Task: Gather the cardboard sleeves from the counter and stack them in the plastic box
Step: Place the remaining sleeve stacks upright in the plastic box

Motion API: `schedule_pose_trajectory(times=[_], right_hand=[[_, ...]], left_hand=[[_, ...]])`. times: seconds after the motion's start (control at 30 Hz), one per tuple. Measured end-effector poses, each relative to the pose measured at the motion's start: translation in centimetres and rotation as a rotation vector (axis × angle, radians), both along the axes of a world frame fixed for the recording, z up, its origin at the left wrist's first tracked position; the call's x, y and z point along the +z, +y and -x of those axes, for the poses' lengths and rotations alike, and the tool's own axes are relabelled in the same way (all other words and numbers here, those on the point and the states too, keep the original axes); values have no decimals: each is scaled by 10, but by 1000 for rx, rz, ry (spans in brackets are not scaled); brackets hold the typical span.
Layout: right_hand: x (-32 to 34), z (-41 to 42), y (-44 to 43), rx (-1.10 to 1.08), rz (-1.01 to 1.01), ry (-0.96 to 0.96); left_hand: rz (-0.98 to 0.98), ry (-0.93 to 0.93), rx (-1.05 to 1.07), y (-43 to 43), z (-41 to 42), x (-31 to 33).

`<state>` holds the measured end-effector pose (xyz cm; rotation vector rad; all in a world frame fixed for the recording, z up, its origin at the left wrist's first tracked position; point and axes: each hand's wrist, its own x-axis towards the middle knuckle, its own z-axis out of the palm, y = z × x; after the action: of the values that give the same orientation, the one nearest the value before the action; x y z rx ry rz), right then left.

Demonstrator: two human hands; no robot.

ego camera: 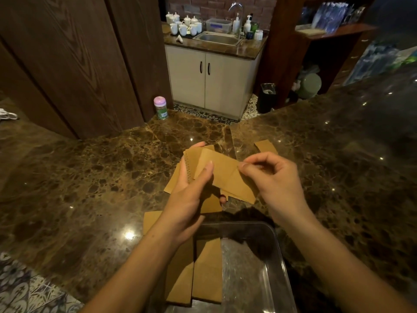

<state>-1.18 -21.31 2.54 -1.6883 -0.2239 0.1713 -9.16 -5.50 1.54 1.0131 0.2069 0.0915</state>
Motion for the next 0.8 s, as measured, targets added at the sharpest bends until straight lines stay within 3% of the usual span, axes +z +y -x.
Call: schedule_pose_trajectory(times=[0.13,0.23,0.47,0.63,0.8], right_hand=[[-11,12,13,45,16,-61],[-18,15,18,73,111,-211],[-21,5,7,448,652,-677],[-21,-5,21,495,609,-746],[-24,-11,59,489,554,-772]], left_hand=[[11,-14,62,-8,-7,-5],[23,-6,79,-8,-10,-8],[35,45,180,12,-18,-18],[178,82,89,29,-21,-17],[33,47,186,55,-22,-12]])
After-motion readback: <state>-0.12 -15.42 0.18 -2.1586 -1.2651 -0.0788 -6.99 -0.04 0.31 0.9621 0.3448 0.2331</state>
